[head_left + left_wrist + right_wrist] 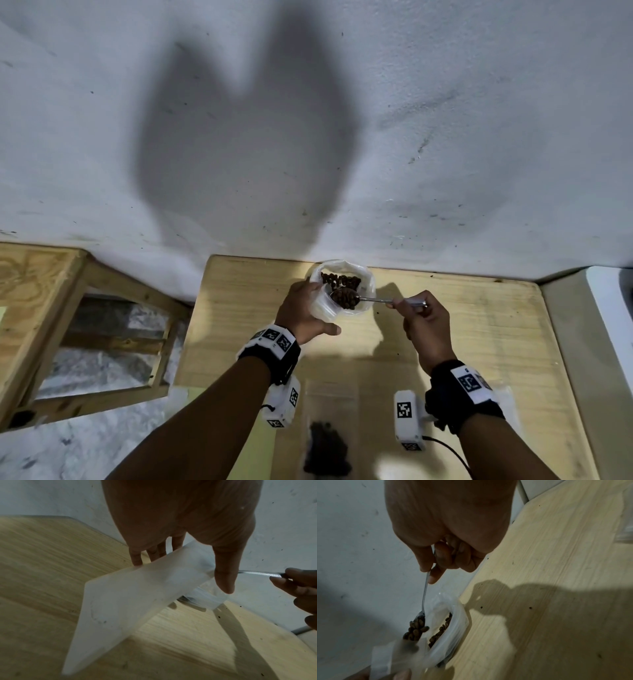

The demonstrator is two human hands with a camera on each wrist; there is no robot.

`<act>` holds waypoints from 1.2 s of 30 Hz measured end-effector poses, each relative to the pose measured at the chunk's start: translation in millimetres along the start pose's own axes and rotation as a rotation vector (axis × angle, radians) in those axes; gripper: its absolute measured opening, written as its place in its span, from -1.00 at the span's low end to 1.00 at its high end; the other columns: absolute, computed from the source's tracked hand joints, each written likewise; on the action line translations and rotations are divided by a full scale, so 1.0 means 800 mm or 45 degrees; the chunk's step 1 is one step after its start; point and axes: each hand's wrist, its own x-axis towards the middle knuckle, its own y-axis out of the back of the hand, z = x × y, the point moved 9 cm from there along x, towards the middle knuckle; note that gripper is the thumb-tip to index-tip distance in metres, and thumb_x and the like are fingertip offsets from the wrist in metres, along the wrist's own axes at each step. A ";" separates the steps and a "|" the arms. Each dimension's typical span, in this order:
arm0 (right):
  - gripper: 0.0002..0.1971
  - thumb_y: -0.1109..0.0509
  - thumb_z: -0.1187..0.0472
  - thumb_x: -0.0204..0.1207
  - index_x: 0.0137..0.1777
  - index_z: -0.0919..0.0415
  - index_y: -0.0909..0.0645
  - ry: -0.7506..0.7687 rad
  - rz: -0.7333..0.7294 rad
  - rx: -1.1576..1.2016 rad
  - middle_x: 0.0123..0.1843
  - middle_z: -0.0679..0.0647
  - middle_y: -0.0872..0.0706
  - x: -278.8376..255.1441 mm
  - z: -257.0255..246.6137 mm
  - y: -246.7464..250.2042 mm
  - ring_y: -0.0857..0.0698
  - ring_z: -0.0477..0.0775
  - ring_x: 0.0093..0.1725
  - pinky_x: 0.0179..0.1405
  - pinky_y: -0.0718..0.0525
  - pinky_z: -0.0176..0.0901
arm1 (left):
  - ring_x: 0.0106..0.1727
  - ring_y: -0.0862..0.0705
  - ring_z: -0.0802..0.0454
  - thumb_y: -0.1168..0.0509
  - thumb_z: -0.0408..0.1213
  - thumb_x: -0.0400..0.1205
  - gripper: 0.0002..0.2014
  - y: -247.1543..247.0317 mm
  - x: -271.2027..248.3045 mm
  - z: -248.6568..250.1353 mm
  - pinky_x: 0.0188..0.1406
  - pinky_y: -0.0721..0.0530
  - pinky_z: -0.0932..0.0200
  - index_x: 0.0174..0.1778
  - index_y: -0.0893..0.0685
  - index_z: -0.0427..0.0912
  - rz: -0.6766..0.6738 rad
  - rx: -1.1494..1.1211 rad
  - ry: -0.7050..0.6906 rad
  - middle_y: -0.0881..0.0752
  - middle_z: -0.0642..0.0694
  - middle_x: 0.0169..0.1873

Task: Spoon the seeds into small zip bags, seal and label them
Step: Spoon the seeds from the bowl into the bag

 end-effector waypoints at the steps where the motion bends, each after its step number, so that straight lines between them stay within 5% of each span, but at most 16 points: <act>1: -0.68 -0.50 0.33 0.57 -0.30 0.18 -0.42 0.011 -0.007 -0.007 -0.07 0.61 -0.69 -0.001 0.001 -0.001 -0.32 -0.07 -0.55 -0.57 -0.30 -0.27 | 0.51 -0.42 0.00 -0.75 -0.07 0.15 0.06 0.000 -0.001 0.001 0.47 -0.37 0.23 0.57 -0.41 -0.06 0.003 0.014 -0.003 -0.36 -0.04 0.50; 6: -0.68 -0.52 0.32 0.56 -0.27 0.29 -0.40 0.103 -0.037 -0.087 -0.13 0.62 -0.67 -0.003 -0.004 -0.008 -0.32 -0.09 -0.56 -0.53 -0.33 -0.24 | 0.52 -0.43 -0.01 -0.75 -0.01 0.11 0.11 -0.005 -0.004 0.001 0.52 -0.42 0.12 0.59 -0.38 -0.04 -0.005 0.034 0.023 -0.36 -0.03 0.52; 9: -0.62 -0.55 0.30 0.52 -0.37 0.05 -0.43 0.170 -0.070 -0.157 -0.23 0.38 -0.74 -0.003 -0.008 -0.012 -0.50 -0.08 -0.49 -0.37 -0.41 -0.16 | 0.52 -0.43 -0.02 -0.75 0.00 0.10 0.11 -0.006 -0.004 0.001 0.53 -0.44 0.06 0.58 -0.39 -0.04 0.001 0.015 0.034 -0.37 -0.03 0.52; 12: -0.65 -0.60 0.27 0.49 -0.35 0.00 -0.50 0.230 -0.125 -0.225 -0.22 0.10 -0.83 -0.004 -0.011 -0.018 -0.82 0.22 -0.10 -0.13 -0.66 0.07 | 0.52 -0.44 -0.02 -0.75 -0.03 0.11 0.09 -0.005 -0.003 0.002 0.51 -0.45 0.07 0.57 -0.41 -0.03 0.005 -0.012 0.046 -0.37 -0.03 0.52; 15: -0.70 -0.59 0.33 0.49 -0.30 0.10 -0.53 0.317 -0.207 -0.300 -0.16 0.05 -0.87 -0.012 -0.024 -0.032 -0.84 0.07 0.04 0.00 -0.71 -0.06 | 0.51 -0.44 -0.02 -0.75 -0.08 0.13 0.07 -0.004 -0.002 0.002 0.43 -0.43 0.18 0.57 -0.41 -0.06 0.006 -0.035 0.046 -0.39 -0.03 0.51; 19: -0.69 -0.58 0.38 0.49 -0.32 0.14 -0.51 0.364 -0.229 -0.313 -0.23 -0.06 -0.86 -0.014 -0.043 -0.041 -0.83 -0.07 -0.11 -0.19 -0.61 -0.36 | 0.49 -0.46 -0.02 -0.76 -0.10 0.12 0.06 -0.003 -0.002 0.002 0.38 -0.44 0.21 0.56 -0.43 -0.08 -0.010 -0.062 0.072 -0.43 -0.03 0.51; 21: -0.64 -0.57 0.38 0.50 -0.35 0.15 -0.45 0.352 -0.108 -0.242 -0.39 -0.17 -0.75 -0.004 -0.045 -0.027 -0.69 -0.15 -0.36 -0.35 -0.53 -0.33 | 0.45 -0.52 -0.02 -0.76 -0.12 0.13 0.04 -0.003 0.000 0.002 0.35 -0.51 0.17 0.55 -0.45 -0.09 -0.031 -0.076 0.080 -0.50 -0.03 0.49; 25: -0.66 -0.58 0.33 0.47 -0.38 0.08 -0.48 0.335 0.178 -0.193 -0.33 0.07 -0.70 0.012 -0.041 0.006 -0.57 0.07 -0.37 -0.34 -0.50 -0.08 | 0.45 -0.53 -0.02 -0.74 -0.09 0.16 0.04 0.000 0.003 0.000 0.35 -0.53 0.15 0.57 -0.43 -0.08 -0.060 -0.087 0.096 -0.52 -0.01 0.48; 30: -0.70 -0.55 0.26 0.53 -0.31 0.14 -0.47 0.374 0.166 -0.469 -0.29 -0.10 -0.71 0.013 -0.038 -0.018 -0.45 -0.13 -0.63 -0.51 -0.46 -0.20 | 0.40 -0.56 0.04 -0.73 0.03 0.07 0.09 0.003 0.006 -0.006 0.27 -0.53 0.21 0.56 -0.46 -0.04 -0.053 -0.115 0.123 -0.56 0.04 0.45; 36: -0.66 -0.54 0.30 0.48 -0.35 0.09 -0.42 0.186 0.186 -0.423 -0.30 0.03 -0.71 0.024 0.000 -0.033 -0.58 0.01 -0.40 -0.32 -0.53 -0.12 | 0.33 -0.59 0.09 -0.74 -0.01 0.07 0.05 0.002 0.007 -0.009 0.27 -0.56 0.21 0.52 -0.49 -0.03 -0.040 -0.147 0.103 -0.59 0.08 0.38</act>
